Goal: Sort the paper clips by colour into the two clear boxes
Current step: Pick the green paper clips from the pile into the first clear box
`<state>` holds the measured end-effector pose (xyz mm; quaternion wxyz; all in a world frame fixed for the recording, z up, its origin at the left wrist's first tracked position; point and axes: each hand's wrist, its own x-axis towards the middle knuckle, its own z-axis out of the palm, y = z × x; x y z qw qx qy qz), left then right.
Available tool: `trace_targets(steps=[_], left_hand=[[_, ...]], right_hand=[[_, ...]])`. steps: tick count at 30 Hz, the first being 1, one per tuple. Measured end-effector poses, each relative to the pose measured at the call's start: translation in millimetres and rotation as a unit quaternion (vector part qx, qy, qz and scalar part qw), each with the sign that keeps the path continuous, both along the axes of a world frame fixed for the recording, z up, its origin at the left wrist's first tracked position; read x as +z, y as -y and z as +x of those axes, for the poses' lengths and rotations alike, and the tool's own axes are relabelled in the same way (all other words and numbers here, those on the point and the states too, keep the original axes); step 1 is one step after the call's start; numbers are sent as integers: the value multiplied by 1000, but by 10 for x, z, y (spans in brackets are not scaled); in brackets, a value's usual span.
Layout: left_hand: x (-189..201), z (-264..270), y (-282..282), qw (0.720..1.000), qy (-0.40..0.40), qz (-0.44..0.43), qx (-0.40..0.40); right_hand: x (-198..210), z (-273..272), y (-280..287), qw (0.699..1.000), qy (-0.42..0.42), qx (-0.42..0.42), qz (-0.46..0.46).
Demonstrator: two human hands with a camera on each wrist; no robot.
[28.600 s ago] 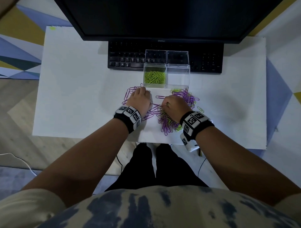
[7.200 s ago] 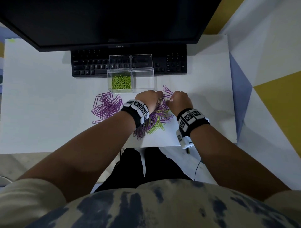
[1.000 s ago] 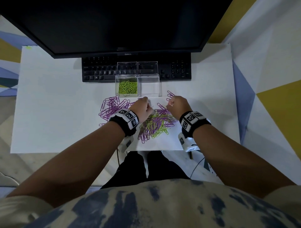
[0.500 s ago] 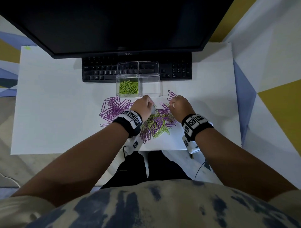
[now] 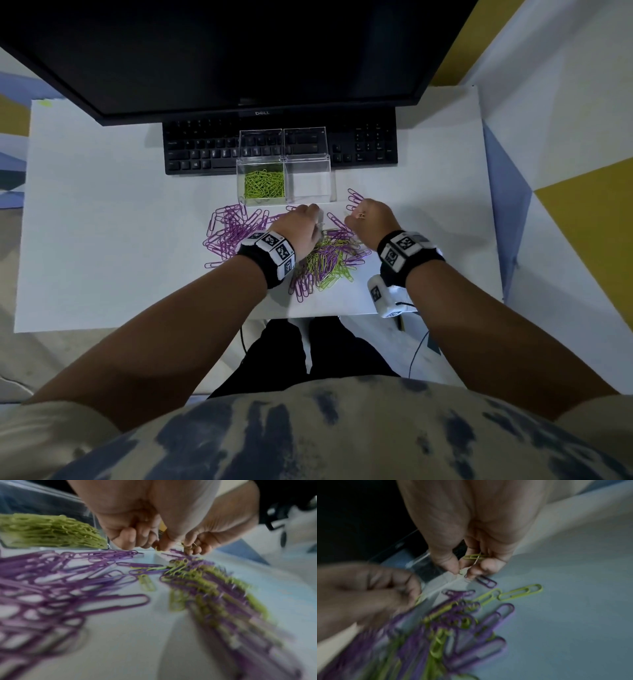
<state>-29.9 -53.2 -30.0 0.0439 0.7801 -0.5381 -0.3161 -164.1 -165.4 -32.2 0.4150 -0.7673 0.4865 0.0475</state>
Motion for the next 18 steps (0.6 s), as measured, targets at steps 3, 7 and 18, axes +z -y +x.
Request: trace_targets(steps=[3, 7, 18], left_hand=[[47, -11, -29, 990, -81, -54, 102], [67, -45, -45, 961, -194, -59, 189], [72, 9, 29, 820, -409, -20, 400]], right_hand=[[38, -105, 131, 995, 37, -71, 67], [77, -251, 226, 928, 160, -232, 244], [21, -107, -5, 993, 45, 15, 105]])
